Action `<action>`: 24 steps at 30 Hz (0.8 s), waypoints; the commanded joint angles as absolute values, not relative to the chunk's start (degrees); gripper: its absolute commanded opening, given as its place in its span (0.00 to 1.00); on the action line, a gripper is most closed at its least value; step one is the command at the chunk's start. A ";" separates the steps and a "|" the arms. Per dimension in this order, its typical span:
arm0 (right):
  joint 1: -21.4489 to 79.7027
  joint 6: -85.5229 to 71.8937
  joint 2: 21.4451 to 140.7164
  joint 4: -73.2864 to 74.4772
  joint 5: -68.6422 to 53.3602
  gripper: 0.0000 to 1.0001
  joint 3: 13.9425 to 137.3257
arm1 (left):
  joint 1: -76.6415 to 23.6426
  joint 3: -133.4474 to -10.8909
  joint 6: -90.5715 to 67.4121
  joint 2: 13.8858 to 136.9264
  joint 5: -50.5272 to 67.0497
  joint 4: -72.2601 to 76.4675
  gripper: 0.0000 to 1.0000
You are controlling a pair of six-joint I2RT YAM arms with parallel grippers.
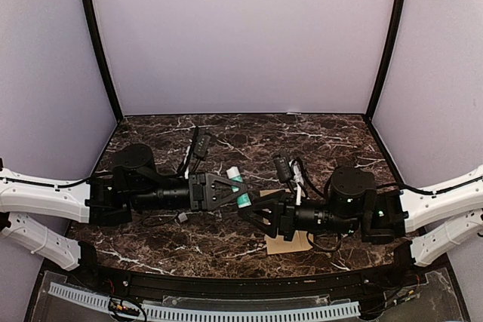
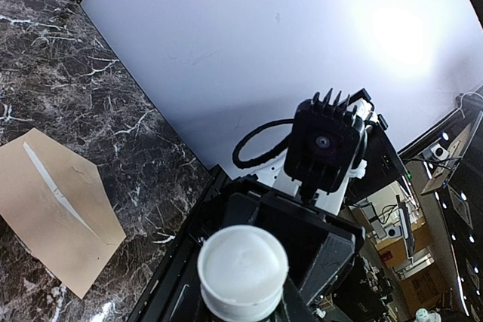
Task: Place the letter into the envelope and seal it
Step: Unscrew the solid glue.
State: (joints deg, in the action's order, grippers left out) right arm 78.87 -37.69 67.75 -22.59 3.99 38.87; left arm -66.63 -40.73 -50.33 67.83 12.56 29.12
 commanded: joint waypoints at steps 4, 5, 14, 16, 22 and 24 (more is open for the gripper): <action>79.28 -38.04 66.39 -25.73 3.26 0.35 37.38 | -66.62 -40.05 -51.20 68.40 13.07 31.81 0.00; 79.28 -38.01 66.61 -25.97 3.19 0.33 37.42 | -66.62 -40.07 -51.22 68.43 13.17 31.81 0.00; 78.82 -38.14 67.47 -28.46 0.99 0.06 37.64 | -66.62 -40.01 -50.84 68.23 14.38 31.78 0.00; 78.31 -38.83 67.00 -30.29 0.28 0.03 36.95 | -66.62 -39.88 -50.50 68.16 15.19 32.08 0.00; 75.91 -43.41 66.58 -40.51 -8.83 0.00 34.36 | -66.63 -39.34 -48.14 68.04 22.16 35.62 0.00; 74.74 -45.70 67.07 -45.26 -12.99 0.00 33.33 | -66.62 -39.32 -47.34 67.91 25.11 36.55 0.00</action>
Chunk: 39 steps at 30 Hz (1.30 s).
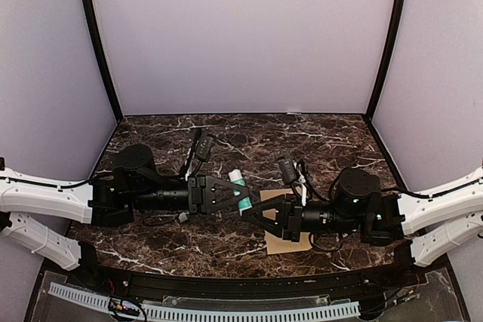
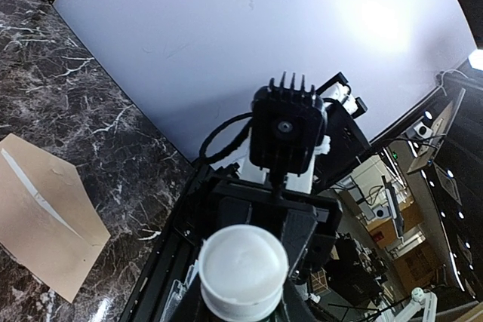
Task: Place the letter into the envelope and seal it
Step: Unscrew the solid glue.
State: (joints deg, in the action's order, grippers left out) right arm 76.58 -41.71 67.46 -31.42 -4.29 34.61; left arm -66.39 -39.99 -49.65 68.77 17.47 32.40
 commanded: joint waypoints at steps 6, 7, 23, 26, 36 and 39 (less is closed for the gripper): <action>73.92 -50.95 70.07 -54.80 -24.57 0.00 33.39 | -66.62 -39.08 -46.59 67.27 34.47 41.67 0.00; 73.89 -51.64 70.74 -55.96 -26.09 0.00 33.52 | -66.64 -39.18 -46.34 67.18 35.08 41.97 0.00; 73.84 -50.80 69.93 -54.55 -22.76 0.35 31.36 | -66.64 -38.10 -44.98 61.86 24.59 36.98 0.00; 73.61 -49.64 65.25 -49.61 -18.51 0.54 28.73 | -66.62 -38.62 -45.20 58.29 13.87 26.30 0.00; 76.36 -42.39 59.68 -17.83 4.50 0.68 34.99 | -66.05 -39.48 -51.27 56.53 1.41 11.97 0.00; 78.67 -40.97 63.49 -13.17 8.97 0.65 39.77 | -65.74 -40.57 -51.87 58.85 0.71 10.43 0.00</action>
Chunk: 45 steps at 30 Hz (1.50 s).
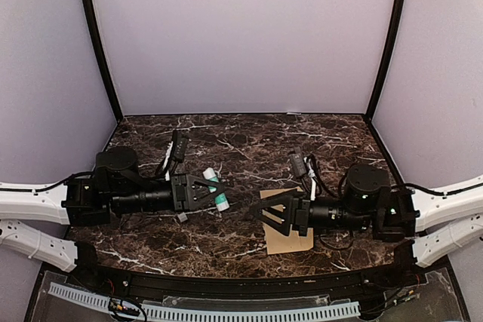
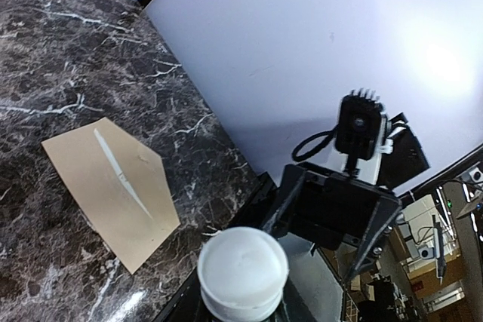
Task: Place the letter into the envelope and seal it
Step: Unscrew the solid glue.
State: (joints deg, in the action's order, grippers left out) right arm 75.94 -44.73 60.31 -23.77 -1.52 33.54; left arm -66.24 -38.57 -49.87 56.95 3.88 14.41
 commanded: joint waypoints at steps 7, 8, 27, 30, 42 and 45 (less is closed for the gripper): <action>81.54 -40.08 74.70 -10.48 9.68 0.59 47.84 | -65.26 -41.61 -53.21 62.33 0.77 11.49 0.00; 81.56 -40.00 75.48 -11.67 8.88 0.59 47.89 | -65.23 -41.52 -53.28 62.50 0.91 11.77 0.00; 81.56 -38.69 82.32 -5.79 14.52 0.35 54.44 | -65.13 -41.16 -54.14 64.95 4.60 15.17 0.00; 81.56 -38.70 82.29 -5.80 14.63 0.31 54.30 | -65.13 -41.22 -54.14 65.04 4.69 15.29 0.00; 79.28 -39.10 77.60 -14.70 7.00 0.02 48.20 | -65.13 -40.21 -52.49 65.04 10.46 18.89 0.00; 77.31 -40.16 75.07 -21.67 0.61 0.01 44.44 | -65.13 -39.56 -51.21 65.04 14.02 22.23 0.00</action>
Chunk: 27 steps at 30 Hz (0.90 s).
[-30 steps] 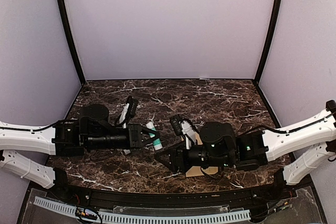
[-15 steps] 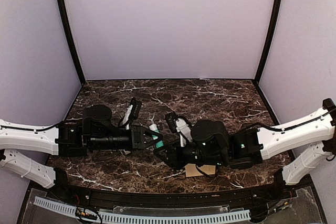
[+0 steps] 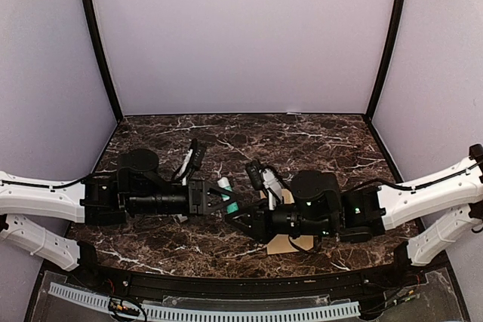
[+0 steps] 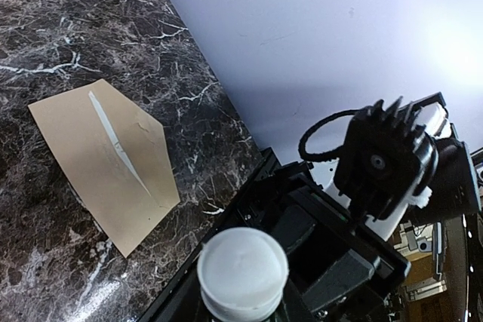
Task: Place the letter into the envelope and seal it
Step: Unscrew the solid glue.
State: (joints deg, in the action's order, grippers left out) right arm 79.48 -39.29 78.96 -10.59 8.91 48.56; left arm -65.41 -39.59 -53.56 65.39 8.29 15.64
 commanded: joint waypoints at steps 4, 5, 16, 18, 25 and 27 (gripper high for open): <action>74.27 -43.62 72.32 -32.85 -10.07 0.01 39.32 | -65.13 -38.67 -49.93 65.12 20.18 27.52 0.00; 73.62 -44.99 72.04 -35.85 -12.39 0.01 38.14 | -65.13 -38.45 -49.93 65.06 22.64 28.74 0.00; 70.83 -53.31 74.46 -54.25 -29.05 0.00 34.52 | -65.32 -36.99 -48.70 62.29 30.63 35.57 0.00; 70.77 -53.83 75.05 -54.74 -29.81 0.00 34.65 | -65.31 -37.00 -48.27 61.83 30.65 34.69 0.00; 70.79 -51.58 73.86 -48.59 -27.43 0.12 35.39 | -65.30 -36.96 -47.78 60.53 25.97 31.97 0.00; 70.81 -49.66 72.33 -44.03 -24.78 0.24 35.64 | -65.30 -37.22 -48.19 59.95 22.21 30.24 0.00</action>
